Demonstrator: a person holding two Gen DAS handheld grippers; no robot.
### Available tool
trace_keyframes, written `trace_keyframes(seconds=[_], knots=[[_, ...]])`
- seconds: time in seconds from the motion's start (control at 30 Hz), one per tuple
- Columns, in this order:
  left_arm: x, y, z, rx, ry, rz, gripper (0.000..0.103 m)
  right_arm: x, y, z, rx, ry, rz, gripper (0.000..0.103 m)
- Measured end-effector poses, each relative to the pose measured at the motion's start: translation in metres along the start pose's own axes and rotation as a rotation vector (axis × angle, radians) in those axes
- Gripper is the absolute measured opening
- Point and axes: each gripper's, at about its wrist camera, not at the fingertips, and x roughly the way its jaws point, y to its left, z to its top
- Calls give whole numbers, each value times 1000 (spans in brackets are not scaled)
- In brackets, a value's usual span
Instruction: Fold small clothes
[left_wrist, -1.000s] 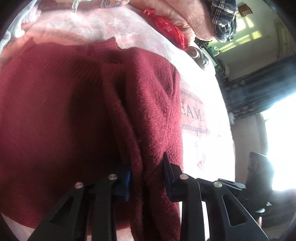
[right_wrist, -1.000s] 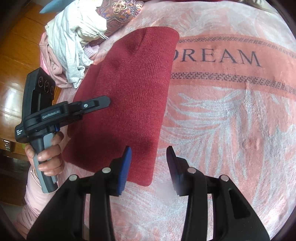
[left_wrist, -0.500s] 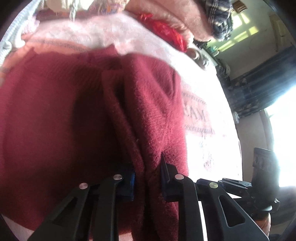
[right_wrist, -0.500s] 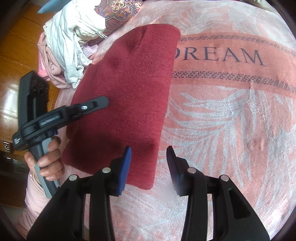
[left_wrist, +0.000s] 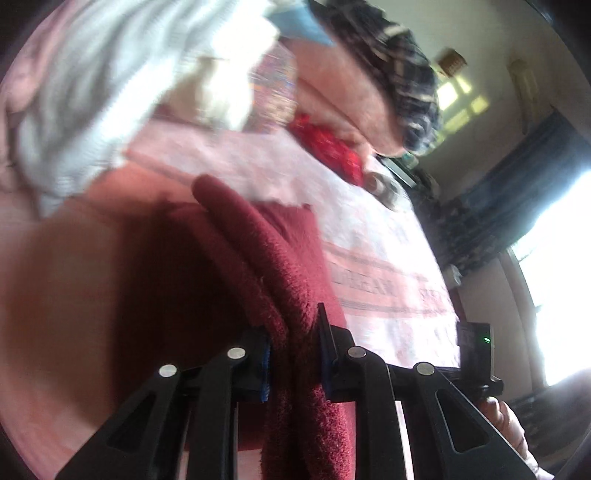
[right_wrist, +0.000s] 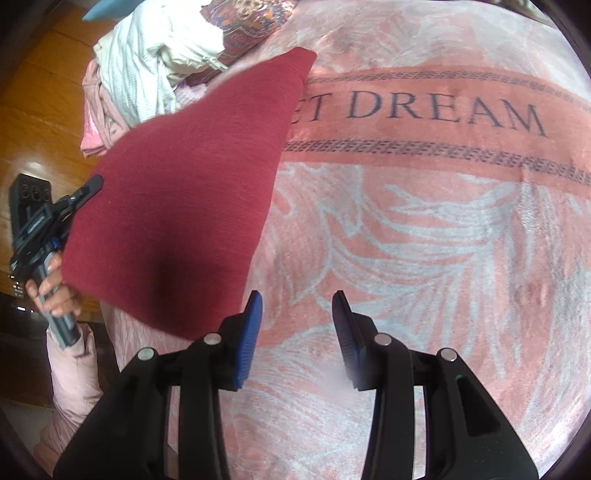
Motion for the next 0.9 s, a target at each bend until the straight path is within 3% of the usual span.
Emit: trace_keyframes(seconds=[0.13, 0.33, 0.5, 0.63, 0.77, 0.9], knots=[[-5, 57, -3, -63, 18, 32, 20, 11, 17, 5, -32, 20, 11, 40], [26, 96, -20, -101, 111, 91, 22, 31, 39, 6, -60, 58, 39, 44], [31, 87, -29, -60, 122, 133, 33, 45, 57, 4, -72, 85, 75, 48], [12, 72, -34, -19, 100, 175, 60, 51, 60, -2, -77, 110, 90, 51], [7, 62, -58, 38, 135, 207, 65, 61, 59, -6, -75, 143, 99, 51], [12, 59, -77, 59, 171, 232, 64, 67, 61, -7, -83, 157, 108, 51]])
